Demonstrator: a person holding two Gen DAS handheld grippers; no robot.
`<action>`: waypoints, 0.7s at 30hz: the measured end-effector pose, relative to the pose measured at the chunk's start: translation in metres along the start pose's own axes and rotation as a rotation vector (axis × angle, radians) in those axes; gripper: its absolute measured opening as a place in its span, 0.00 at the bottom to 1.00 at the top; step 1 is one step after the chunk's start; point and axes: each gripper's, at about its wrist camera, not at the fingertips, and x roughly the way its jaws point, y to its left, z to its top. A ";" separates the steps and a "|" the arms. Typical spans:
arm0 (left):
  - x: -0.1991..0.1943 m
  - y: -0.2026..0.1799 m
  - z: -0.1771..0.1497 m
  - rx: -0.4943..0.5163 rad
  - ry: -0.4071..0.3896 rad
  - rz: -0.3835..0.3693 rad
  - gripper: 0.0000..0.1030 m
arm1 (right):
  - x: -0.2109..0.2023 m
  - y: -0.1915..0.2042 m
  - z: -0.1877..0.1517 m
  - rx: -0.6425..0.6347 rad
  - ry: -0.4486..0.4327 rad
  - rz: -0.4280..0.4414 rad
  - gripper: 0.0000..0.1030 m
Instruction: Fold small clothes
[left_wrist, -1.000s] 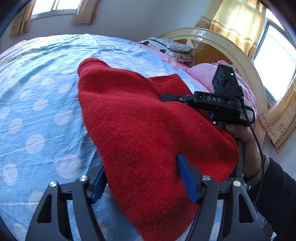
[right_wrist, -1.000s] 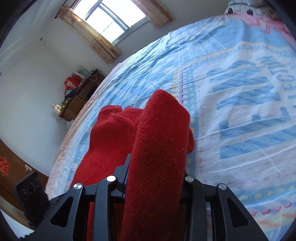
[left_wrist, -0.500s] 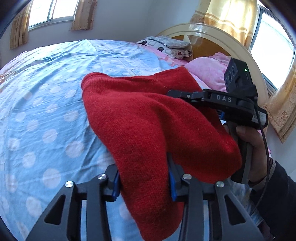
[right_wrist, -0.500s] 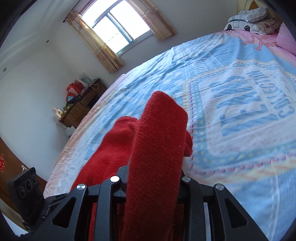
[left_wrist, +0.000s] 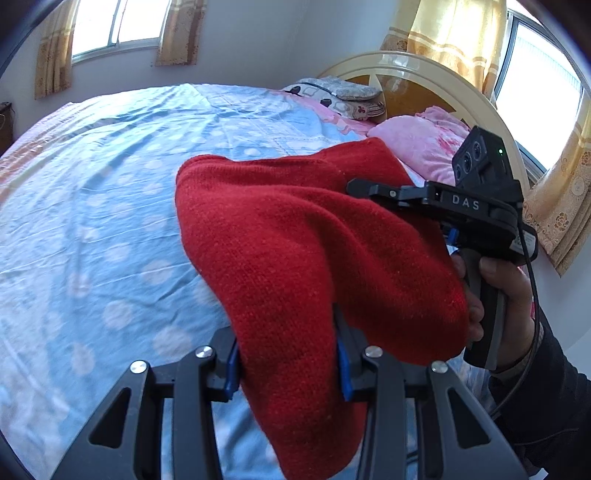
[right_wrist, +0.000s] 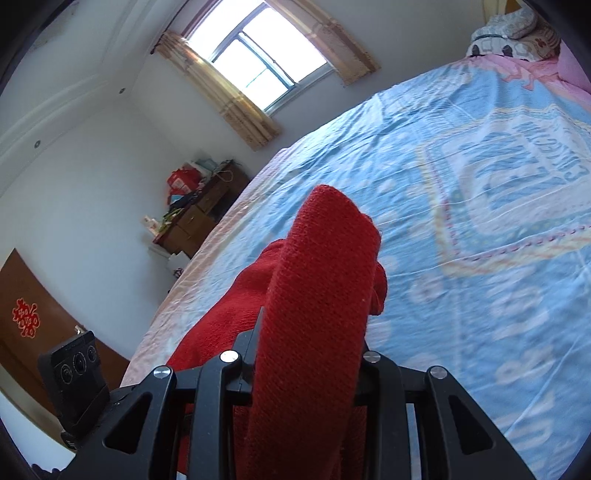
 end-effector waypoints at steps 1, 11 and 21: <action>-0.004 0.000 -0.001 -0.002 -0.005 0.005 0.40 | 0.001 0.003 0.000 -0.003 -0.001 0.007 0.29; -0.055 0.014 -0.016 -0.003 -0.081 0.066 0.40 | 0.018 0.056 -0.006 -0.045 -0.002 0.092 0.29; -0.091 0.042 -0.040 -0.020 -0.103 0.153 0.40 | 0.058 0.106 -0.021 -0.083 0.048 0.165 0.29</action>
